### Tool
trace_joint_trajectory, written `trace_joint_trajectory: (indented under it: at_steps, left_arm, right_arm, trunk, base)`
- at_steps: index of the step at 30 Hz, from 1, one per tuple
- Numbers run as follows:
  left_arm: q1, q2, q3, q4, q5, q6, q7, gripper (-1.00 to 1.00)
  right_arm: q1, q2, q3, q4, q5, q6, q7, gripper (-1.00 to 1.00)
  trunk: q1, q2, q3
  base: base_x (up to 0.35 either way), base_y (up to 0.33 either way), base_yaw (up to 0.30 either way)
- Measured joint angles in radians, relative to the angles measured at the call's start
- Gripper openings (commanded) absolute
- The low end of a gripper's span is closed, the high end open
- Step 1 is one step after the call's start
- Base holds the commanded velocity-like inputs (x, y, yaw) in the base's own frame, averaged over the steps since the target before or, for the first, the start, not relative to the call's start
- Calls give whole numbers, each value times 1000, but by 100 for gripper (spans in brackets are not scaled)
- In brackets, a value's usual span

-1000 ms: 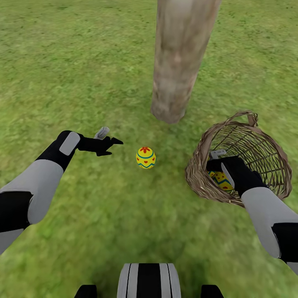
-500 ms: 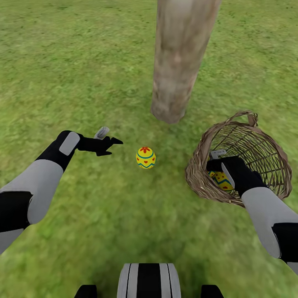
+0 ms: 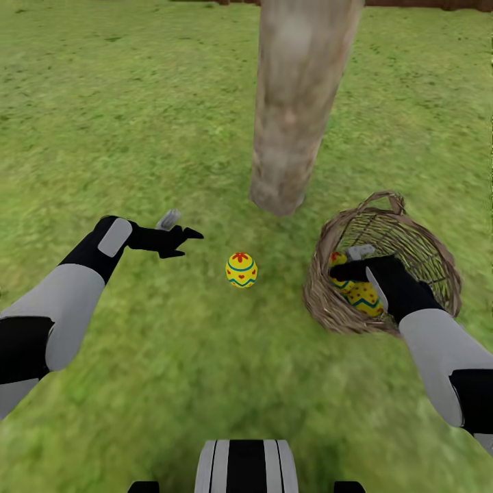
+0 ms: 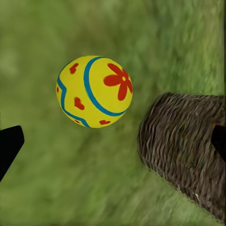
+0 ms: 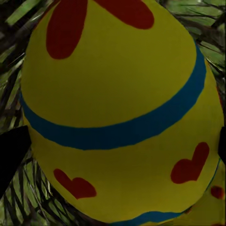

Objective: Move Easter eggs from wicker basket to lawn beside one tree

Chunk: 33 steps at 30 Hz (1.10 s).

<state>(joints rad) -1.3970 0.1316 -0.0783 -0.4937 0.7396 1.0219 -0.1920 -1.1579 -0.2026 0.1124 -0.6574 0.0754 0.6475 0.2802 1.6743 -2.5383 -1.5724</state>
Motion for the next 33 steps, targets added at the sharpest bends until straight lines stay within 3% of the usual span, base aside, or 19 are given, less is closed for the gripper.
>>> trace_joint_trajectory:
  at_steps: [2, 6, 17, 22, 24, 29, 31, 33]
  left_arm:
    - [0, 0, -1, 0, -3, 0, 0, 100]
    - [0, 2, -1, 0, -2, 0, 0, 100]
    - [0, 5, 0, 6, 0, 0, 0, 100]
    - [0, 4, 0, 9, 0, 0, 1, 100]
    - [0, 3, 0, 9, 0, 0, 1, 100]
    - [0, 4, 0, 12, -2, 0, 3, 100]
    - [0, 12, 0, 12, -3, -1, 3, 100]
    - [0, 26, 0, 12, -3, -2, 3, 100]
  right_arm:
    - [0, 4, 1, -148, -1, 133, -11, -100]
    - [0, 3, -1, -198, -1, 190, -49, -100]
    - [2, 0, -6, -290, -3, 235, -53, -100]
    - [9, 1, -6, -440, 0, 269, -61, -100]
    - [17, 0, -6, -503, -1, 270, -106, -100]
    - [55, 2, -6, -679, -5, 269, -141, -100]
    - [57, 26, -5, -743, -11, 265, -190, -100]
    - [57, 81, -4, -763, -15, 262, -214, -100]
  trunk:
    - [-1, 0, 8]
    - [-3, 1, 23]
    - [-8, 4, 66]
    - [-10, 5, 85]
    - [-10, 6, 93]
    - [-13, 7, 112]
    - [-14, 7, 120]
    - [-15, 8, 128]
  base:
    - [0, 0, 0]
    - [-8, 0, 0]
    - [-143, 0, 0]
    - [-119, 0, 0]
    - [-325, 0, 0]
    - [-104, 0, 0]
    - [-3, 0, 0]
    - [0, 0, 0]
